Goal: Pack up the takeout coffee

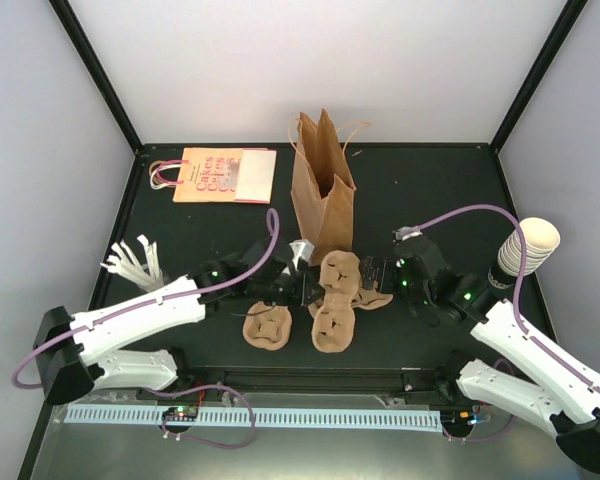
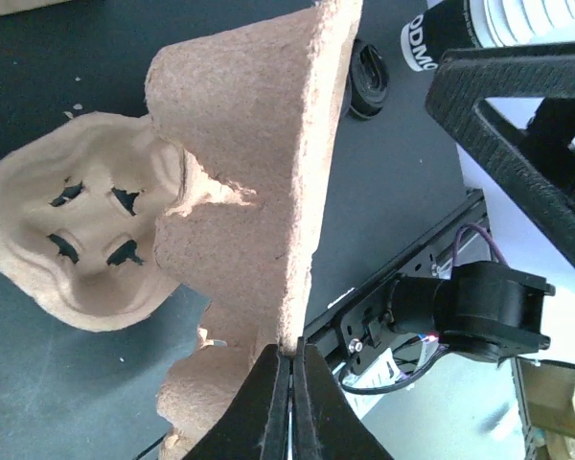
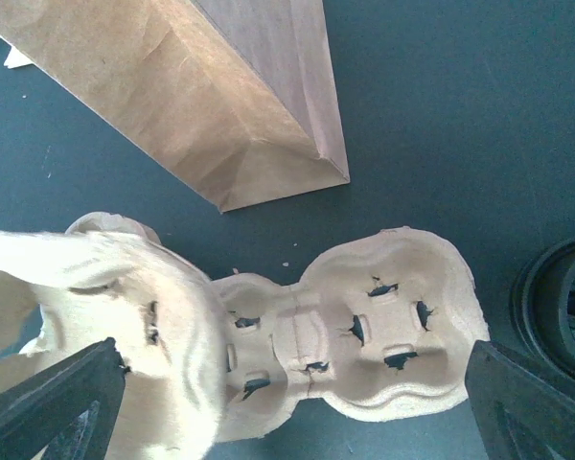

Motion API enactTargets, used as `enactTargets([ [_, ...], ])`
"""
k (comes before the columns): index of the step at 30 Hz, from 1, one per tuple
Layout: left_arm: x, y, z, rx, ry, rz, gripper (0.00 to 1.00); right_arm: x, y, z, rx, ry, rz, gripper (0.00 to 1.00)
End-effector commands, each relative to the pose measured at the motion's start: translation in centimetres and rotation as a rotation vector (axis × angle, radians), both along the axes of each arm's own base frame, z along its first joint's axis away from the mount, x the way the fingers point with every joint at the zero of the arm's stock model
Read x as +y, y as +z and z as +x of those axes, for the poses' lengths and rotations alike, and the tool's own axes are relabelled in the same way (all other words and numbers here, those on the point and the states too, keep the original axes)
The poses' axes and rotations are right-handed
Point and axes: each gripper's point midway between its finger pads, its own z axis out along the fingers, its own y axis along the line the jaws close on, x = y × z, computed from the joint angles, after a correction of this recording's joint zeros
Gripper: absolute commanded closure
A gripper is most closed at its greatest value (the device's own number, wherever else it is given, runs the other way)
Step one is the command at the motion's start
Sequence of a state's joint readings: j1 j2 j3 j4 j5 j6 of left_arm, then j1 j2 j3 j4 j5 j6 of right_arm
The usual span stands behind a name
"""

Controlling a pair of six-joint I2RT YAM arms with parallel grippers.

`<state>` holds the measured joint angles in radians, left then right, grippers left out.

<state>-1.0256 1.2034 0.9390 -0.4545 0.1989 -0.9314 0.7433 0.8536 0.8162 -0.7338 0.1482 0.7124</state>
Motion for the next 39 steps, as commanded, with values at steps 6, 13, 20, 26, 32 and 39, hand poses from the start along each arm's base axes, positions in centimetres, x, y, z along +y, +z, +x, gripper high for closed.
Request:
enactTargets([
  [6,5.1,0.5,-1.4,0.078,-0.079,-0.004,0.99,-0.1,0.0,0.2,-0.006,-0.005,-0.002,0.00],
  [13,11.6,-0.4,-2.0,0.141,-0.052,0.085,0.99,0.4,-0.5,0.2,0.006,0.012,0.006,0.00],
  [20,14.0,-1.6,-1.0,0.164,-0.064,0.129,0.99,1.2,-0.3,0.3,0.017,0.039,0.020,0.00],
  [26,13.7,-3.1,-0.1,0.219,-0.119,0.125,0.99,0.8,0.1,0.3,0.007,0.033,0.006,0.00],
  [32,13.6,-3.2,1.1,0.210,-0.124,0.094,0.98,0.7,-0.2,0.1,0.009,0.027,0.012,0.00],
  [39,13.5,-4.7,1.8,0.232,-0.090,0.048,0.98,1.0,-0.1,0.3,0.010,0.032,0.014,0.00],
])
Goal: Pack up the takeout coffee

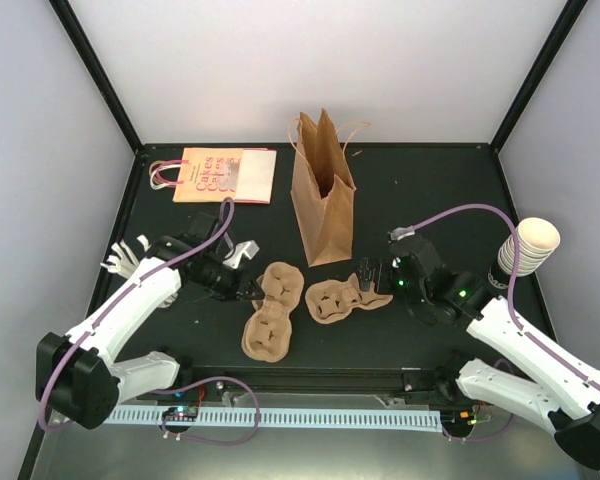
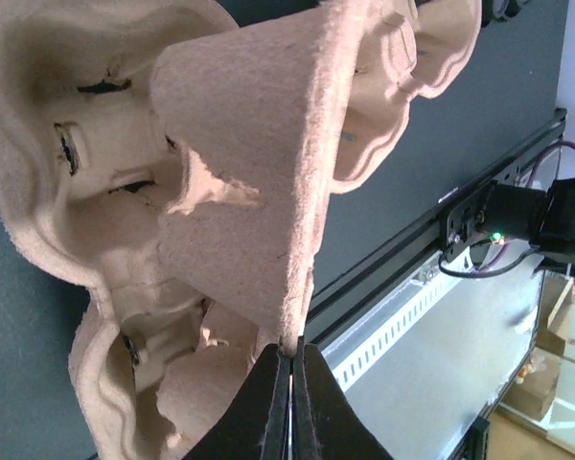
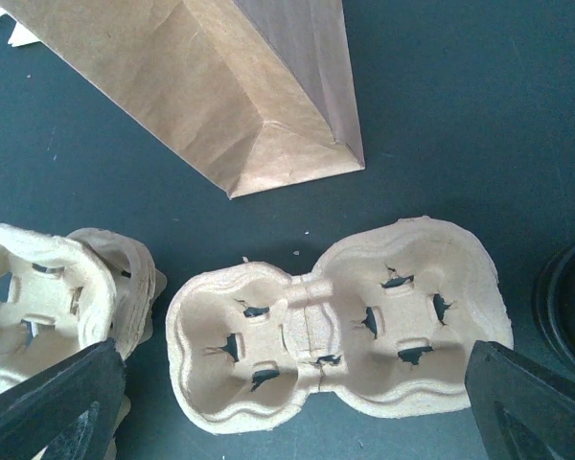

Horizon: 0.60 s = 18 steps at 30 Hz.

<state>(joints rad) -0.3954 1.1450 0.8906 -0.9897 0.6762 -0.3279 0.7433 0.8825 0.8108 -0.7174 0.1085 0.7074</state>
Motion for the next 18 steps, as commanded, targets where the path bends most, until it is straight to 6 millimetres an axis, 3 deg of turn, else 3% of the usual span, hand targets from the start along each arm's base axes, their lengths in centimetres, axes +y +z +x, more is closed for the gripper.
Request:
enactTargets([
  [1,0.1,-1.3,0.6,0.017,0.019,-0.043,0.94,0.1,0.8,0.4,-0.025,-0.001,0.010,0.00],
  [5,2.3,-3.4,0.6,0.031,0.066,0.093,0.69,0.0,1.2,0.5,-0.038,-0.004,0.016,0.00],
  [7,3.4,-3.2,0.8,0.003,0.096,0.159,0.44,0.0,1.2,0.5,-0.039,-0.003,0.014,0.00],
  [9,4.2,-2.3,1.2,-0.037,0.124,0.202,0.28,0.1,1.1,0.5,-0.036,-0.001,0.015,0.00],
  [13,5.3,-0.1,1.7,-0.141,0.157,0.239,0.16,0.5,1.0,0.6,-0.032,0.008,0.024,0.00],
  [16,5.2,1.2,1.3,-0.188,0.156,0.214,0.16,0.7,1.1,0.7,-0.035,0.015,0.032,0.00],
  [18,4.0,2.1,0.6,-0.204,0.129,0.174,0.20,0.8,1.2,0.8,-0.038,0.016,0.032,0.00],
])
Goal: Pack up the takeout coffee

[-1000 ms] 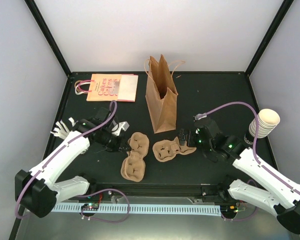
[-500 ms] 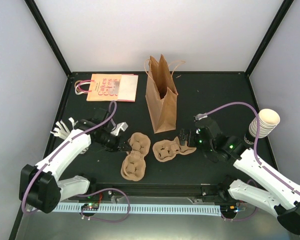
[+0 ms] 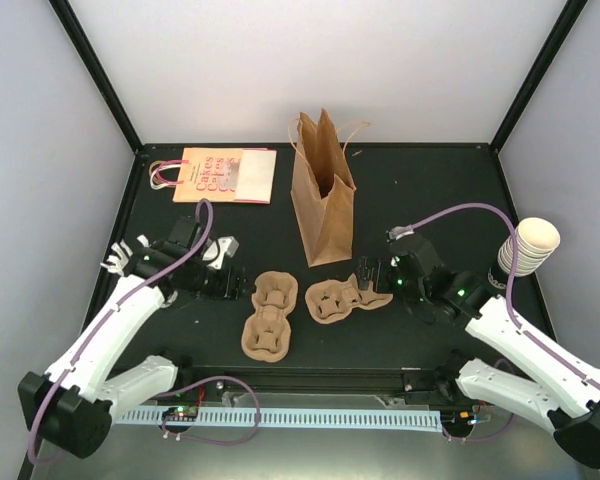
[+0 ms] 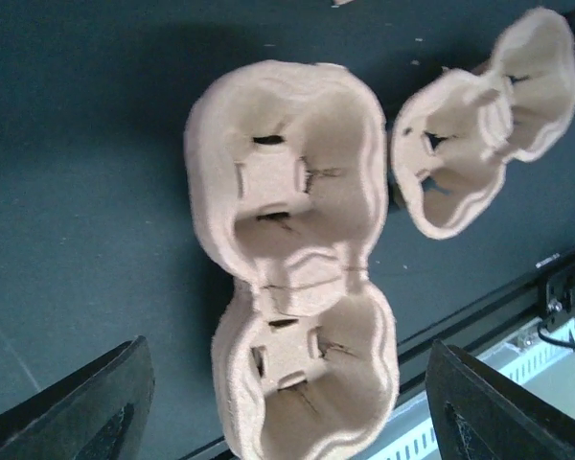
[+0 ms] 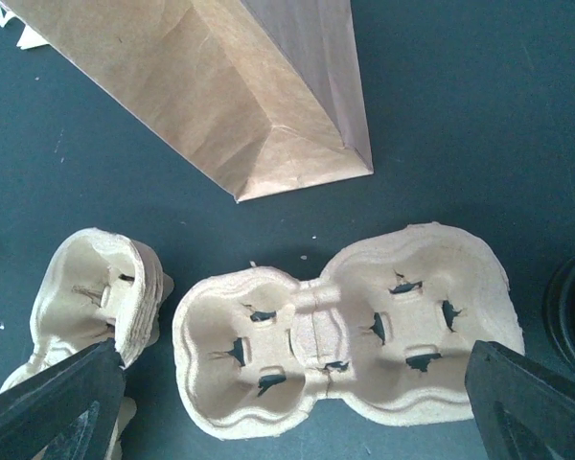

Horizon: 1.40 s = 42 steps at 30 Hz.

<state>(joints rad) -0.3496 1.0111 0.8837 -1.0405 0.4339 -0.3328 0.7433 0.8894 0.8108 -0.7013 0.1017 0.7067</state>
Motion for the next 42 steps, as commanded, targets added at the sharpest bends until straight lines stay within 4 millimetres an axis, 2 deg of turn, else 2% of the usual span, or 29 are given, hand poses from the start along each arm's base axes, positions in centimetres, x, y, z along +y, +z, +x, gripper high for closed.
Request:
enactTargets([
  [1,-1.2,2.4,-1.1,-0.054,-0.030,-0.022,0.22,0.5,1.1,0.6,-0.037,0.011,0.021,0.00],
  [4,-4.0,3.2,-2.7,-0.039,-0.065,-0.058,0.29,0.5,1.0,0.8,-0.038,0.007,0.013,0.00],
  [7,-7.7,3.6,-4.8,-0.016,-0.127,-0.120,0.36,0.6,1.0,0.9,-0.034,0.011,0.009,0.00],
  [9,-10.2,3.6,-6.2,0.005,-0.175,-0.158,0.46,0.7,1.0,1.0,-0.032,0.011,0.009,0.00],
  [11,-12.1,3.1,-7.3,0.026,-0.223,-0.160,0.61,0.7,0.9,1.0,-0.032,0.011,0.008,0.00],
  [14,-13.7,1.4,-7.9,0.050,-0.256,-0.107,0.96,0.7,1.0,0.9,-0.032,0.009,0.013,0.00],
  [18,-16.1,-0.3,-8.3,0.072,-0.292,-0.091,0.99,0.2,0.8,0.8,-0.031,-0.001,0.004,0.00],
  [24,-17.6,-4.9,-8.2,0.168,-0.292,0.089,0.98,-0.3,0.6,0.6,-0.036,-0.018,0.000,0.00],
  [29,-17.1,-7.3,-8.0,0.165,-0.270,0.265,0.98,-0.5,0.6,0.5,-0.038,-0.023,-0.003,0.00],
  [33,-15.0,-9.1,-7.7,0.160,-0.245,0.372,0.98,-0.6,0.6,0.5,-0.042,-0.025,-0.010,0.00],
  [35,-12.9,-9.9,-6.8,0.149,-0.227,0.440,0.98,-0.7,0.6,0.5,-0.041,-0.027,-0.012,0.00],
  [37,-9.9,-10.6,-5.2,0.142,-0.175,0.507,0.98,-0.7,0.7,0.5,-0.042,-0.026,-0.013,0.00],
  [42,-2.5,-11.9,0.1,0.144,0.020,0.553,0.98,-0.7,0.8,0.5,-0.047,-0.024,-0.011,0.00],
])
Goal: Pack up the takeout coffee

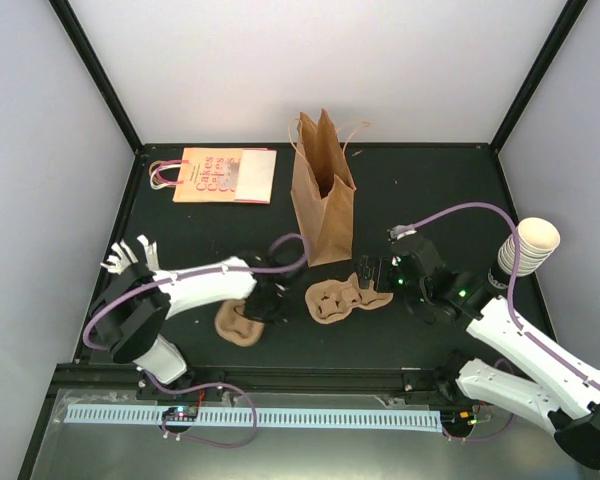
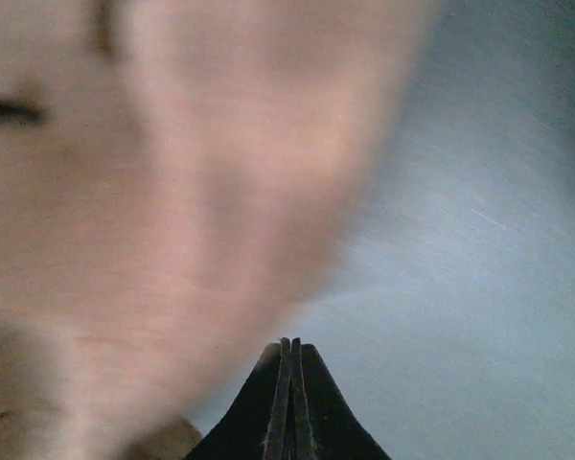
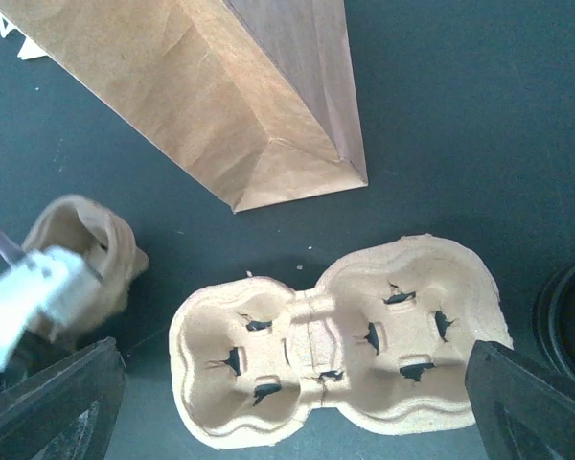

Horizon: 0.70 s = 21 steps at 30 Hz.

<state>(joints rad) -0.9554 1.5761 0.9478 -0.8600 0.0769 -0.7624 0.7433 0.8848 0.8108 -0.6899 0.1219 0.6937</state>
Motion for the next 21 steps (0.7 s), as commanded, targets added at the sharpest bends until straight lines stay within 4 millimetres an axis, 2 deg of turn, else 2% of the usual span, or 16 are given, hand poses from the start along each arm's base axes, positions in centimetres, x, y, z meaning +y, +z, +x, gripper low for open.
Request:
enactTargets([
  [1,7.5,-0.1,4.8,-0.089,0.133,0.130,0.99,-0.5,0.5,0.1,-0.021,-0.016,-0.003,0.00],
  [4,9.4,0.4,8.3,-0.135,0.212,0.142,0.98,-0.4,0.7,0.1,-0.020,-0.014,0.006,0.00],
  [9,10.1,0.8,13.1,-0.175,0.277,0.111,0.98,-0.1,0.9,0.0,-0.017,-0.001,0.019,0.00],
  [14,12.5,-0.3,16.8,-0.179,0.374,0.105,0.98,-0.4,1.3,-0.2,-0.025,-0.005,0.017,0.00],
  [18,14.3,0.0,19.6,-0.208,0.442,0.101,0.98,-0.8,1.5,-0.3,-0.034,-0.008,0.010,0.00],
  [21,15.9,0.2,21.0,-0.215,0.497,0.112,0.98,-1.0,1.6,-0.3,-0.034,-0.012,0.001,0.00],
])
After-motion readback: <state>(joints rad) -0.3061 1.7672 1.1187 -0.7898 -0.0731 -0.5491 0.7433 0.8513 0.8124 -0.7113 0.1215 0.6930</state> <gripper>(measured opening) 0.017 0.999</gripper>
